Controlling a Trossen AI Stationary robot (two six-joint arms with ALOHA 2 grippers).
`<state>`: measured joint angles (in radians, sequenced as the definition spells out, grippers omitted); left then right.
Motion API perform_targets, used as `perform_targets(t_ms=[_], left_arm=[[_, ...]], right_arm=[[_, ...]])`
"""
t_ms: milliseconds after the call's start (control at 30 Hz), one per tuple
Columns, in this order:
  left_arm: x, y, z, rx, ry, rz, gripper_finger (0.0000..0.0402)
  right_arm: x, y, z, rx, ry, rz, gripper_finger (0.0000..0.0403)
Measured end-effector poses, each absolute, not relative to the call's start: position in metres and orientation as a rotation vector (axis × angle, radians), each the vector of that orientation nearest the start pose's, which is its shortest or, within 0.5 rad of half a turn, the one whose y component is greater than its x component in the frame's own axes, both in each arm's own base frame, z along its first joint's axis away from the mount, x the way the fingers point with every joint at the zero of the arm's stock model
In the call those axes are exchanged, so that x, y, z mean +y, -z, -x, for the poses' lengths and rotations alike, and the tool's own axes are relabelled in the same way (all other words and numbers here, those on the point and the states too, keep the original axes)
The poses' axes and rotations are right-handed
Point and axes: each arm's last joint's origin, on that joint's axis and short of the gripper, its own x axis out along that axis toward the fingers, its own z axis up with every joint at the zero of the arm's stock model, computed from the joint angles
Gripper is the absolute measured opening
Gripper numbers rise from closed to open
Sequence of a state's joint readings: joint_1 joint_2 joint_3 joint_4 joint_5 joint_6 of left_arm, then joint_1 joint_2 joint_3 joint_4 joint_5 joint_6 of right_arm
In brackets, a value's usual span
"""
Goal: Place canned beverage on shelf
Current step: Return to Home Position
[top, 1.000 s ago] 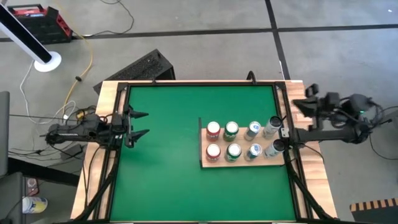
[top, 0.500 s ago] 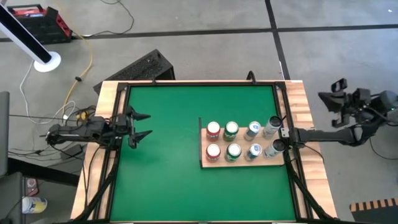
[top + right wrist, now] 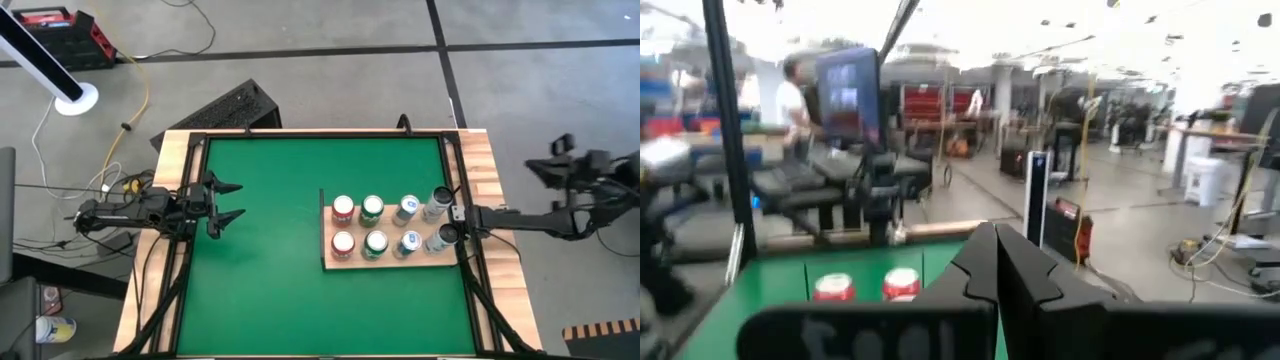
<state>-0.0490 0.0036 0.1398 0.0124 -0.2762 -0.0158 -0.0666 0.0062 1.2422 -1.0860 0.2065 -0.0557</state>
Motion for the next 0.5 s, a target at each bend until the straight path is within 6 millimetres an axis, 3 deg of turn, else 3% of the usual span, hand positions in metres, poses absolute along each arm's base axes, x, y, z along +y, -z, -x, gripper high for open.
perform_targets(t_ms=[200,333,500], left_arm=[[0.004,-0.211,-0.085,-0.150,-0.222,0.053,0.0332],[0.004,-0.211,-0.085,-0.149,-0.252,0.048,0.0332],[0.005,-0.211,-0.085,-0.149,-0.277,0.051,0.0332]], right_arm=[[0.012,-0.371,0.179,-0.171,0.257,-0.062,0.0021],[0.021,-0.363,0.192,-0.112,0.284,-0.086,0.0021],[0.031,-0.356,0.192,-0.039,0.309,-0.056,0.0022]])
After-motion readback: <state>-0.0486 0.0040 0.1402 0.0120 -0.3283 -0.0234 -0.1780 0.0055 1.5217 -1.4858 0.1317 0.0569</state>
